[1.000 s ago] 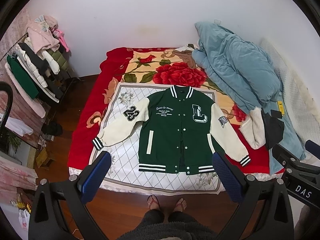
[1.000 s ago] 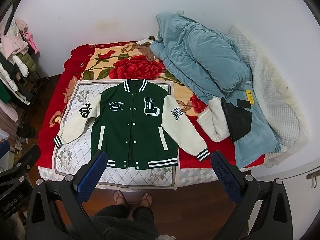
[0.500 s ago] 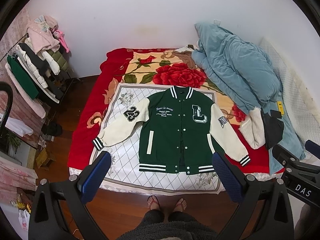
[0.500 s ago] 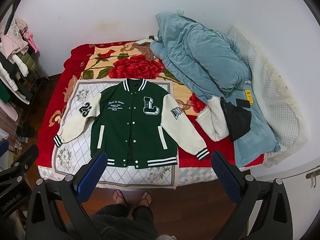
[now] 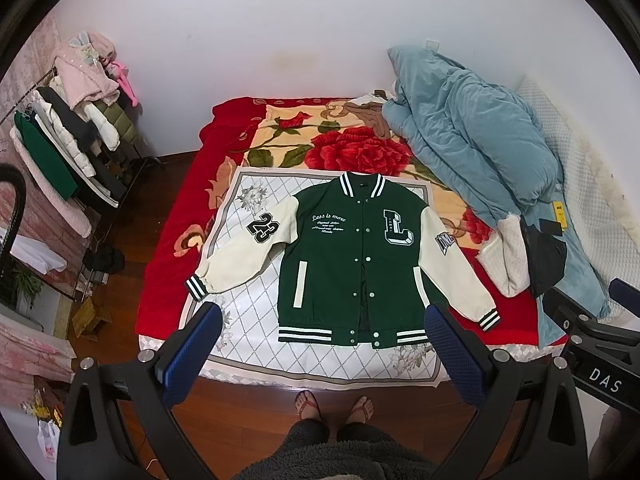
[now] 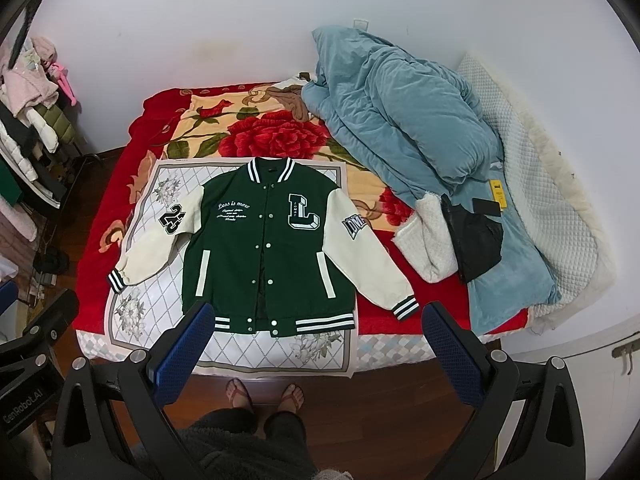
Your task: Fold large clothes
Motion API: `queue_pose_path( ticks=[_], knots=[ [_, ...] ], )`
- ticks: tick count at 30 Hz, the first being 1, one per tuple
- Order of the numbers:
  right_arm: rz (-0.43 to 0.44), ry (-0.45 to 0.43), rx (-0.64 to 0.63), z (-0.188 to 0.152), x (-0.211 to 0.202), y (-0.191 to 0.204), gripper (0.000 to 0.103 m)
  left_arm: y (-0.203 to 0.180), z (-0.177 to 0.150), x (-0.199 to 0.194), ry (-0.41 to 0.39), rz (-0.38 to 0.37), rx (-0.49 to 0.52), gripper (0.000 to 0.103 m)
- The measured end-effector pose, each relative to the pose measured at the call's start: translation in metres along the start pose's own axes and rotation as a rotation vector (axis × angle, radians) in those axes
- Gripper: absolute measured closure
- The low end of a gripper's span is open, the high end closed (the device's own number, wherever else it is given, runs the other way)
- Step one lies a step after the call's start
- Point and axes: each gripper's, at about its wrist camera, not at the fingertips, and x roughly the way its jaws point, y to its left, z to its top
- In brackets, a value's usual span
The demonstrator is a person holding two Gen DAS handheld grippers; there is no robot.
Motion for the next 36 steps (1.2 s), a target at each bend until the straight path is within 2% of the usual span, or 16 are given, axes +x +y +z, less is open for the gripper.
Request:
queue_pose_path(
  ticks=[27, 30, 33, 36],
  knots=[
    [-0.001, 0.004, 0.007, 0.006, -0.001, 0.003, 0.0, -0.002, -0.001, -0.002, -0.004, -0.004, 0.001, 0.0],
    [-0.006, 0.002, 0.013, 0.007, -0.015, 0.005, 0.0, -0.004, 0.0, -0.002, -0.005, -0.006, 0.003, 0.0],
    [-0.005, 0.004, 0.027, 0.012, -0.017, 0.008, 0.0, -0.004, 0.009, 0.0, -0.026, 0.002, 0.01, 0.0],
    [-0.003, 0.002, 0.053, 0.014, -0.006, 0.013, 0.0, -0.004, 0.024, 0.014, -0.089, 0.036, 0.035, 0.0]
  ],
)
